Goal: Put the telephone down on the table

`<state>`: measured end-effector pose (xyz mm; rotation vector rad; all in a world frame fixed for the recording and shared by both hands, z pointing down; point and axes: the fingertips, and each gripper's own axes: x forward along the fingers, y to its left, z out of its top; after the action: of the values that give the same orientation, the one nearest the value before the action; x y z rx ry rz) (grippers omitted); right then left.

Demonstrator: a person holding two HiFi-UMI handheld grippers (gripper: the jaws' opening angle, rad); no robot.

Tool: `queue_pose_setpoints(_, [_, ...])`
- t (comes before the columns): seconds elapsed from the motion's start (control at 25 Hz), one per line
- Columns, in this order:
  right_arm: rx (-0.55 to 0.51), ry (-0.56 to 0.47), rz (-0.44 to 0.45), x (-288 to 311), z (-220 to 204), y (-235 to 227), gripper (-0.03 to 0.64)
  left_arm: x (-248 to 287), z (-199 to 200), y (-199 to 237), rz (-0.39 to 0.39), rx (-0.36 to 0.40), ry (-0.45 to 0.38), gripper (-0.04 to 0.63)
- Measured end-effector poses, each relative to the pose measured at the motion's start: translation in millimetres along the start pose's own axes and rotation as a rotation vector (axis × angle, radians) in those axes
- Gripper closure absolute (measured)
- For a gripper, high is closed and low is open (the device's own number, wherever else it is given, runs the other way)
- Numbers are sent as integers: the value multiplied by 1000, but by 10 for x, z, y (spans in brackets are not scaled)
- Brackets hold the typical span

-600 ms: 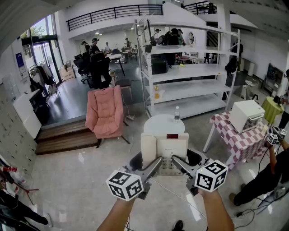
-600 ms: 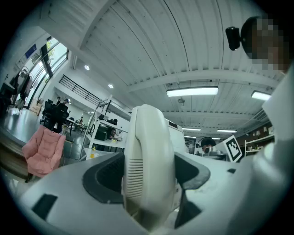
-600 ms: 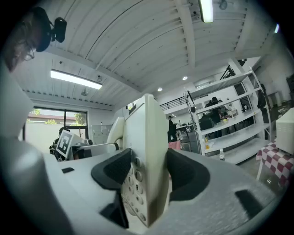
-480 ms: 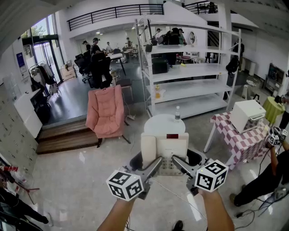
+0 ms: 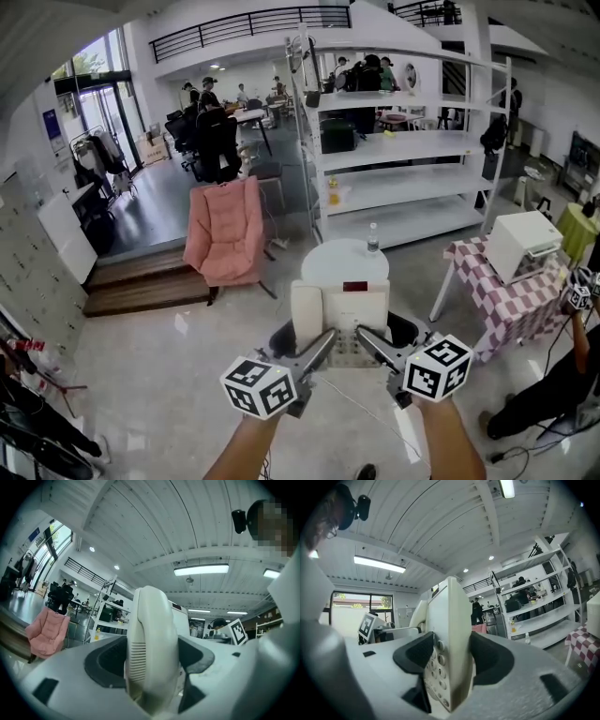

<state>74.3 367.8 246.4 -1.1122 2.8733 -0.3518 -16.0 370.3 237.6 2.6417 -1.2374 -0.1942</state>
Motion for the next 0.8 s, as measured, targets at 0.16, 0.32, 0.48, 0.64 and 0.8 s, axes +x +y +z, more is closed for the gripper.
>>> queue_pose_setpoints(0.16, [16,-8,20,-20,45,-250,382,241,-27,-29,15,1,1,273])
queue_pose_setpoints(0.32, [47,-4,43,-57,47,-512,383,476,-74,-88,40,18,5,273])
queue_pose_setpoints(0.48, [59,1,64,-118,42,-739,383,681,-147,-157,62,23,14,273])
queue_pose_setpoints(0.64, [61,0,65,-175,69,-908,383,848,-184,-216,66,22,26,273])
queue_pose_setpoints(0.8, [75,-4,56,-213,83,-1116,383,1059,-221,-250,57,27,41,273])
